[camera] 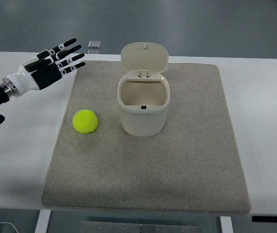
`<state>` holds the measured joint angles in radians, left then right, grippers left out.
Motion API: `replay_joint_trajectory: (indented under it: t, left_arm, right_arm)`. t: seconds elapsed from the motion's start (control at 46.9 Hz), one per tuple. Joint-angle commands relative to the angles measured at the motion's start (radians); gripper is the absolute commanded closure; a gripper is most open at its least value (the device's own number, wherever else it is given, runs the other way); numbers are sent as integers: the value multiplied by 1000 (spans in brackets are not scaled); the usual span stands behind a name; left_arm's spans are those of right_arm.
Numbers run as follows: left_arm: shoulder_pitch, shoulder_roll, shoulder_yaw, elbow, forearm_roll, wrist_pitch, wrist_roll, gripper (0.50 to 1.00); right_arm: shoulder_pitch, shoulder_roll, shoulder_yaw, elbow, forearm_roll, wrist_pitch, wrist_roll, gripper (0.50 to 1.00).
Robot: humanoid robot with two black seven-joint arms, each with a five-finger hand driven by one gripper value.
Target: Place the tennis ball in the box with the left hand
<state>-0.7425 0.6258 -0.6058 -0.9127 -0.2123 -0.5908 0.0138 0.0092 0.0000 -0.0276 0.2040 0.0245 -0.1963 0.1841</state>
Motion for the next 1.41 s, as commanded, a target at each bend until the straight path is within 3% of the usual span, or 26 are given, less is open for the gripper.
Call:
replay_joint_trajectory:
  t: [0.0, 0.491, 0.811, 1.109, 1.387]
  left_arm:
    - [0, 2, 0, 0, 1, 0, 0, 506]
    - [-14, 3, -3, 8, -15, -1, -12, 506]
    - [-26, 112, 0, -21, 20, -20, -21, 506]
    - [-43, 141, -25, -34, 393, -20, -40, 506]
    - [-43, 264, -43, -215, 714, -20, -149, 508]
  right_arm:
    - [0, 0, 0, 0, 2, 0, 0, 562]
    - [0, 0, 0, 0, 0, 0, 0, 562]
    - [0, 0, 0, 0, 0, 0, 0, 562]
    - [0, 0, 0, 0, 0, 0, 0, 562]
    - [0, 0, 0, 0, 0, 0, 0, 562]
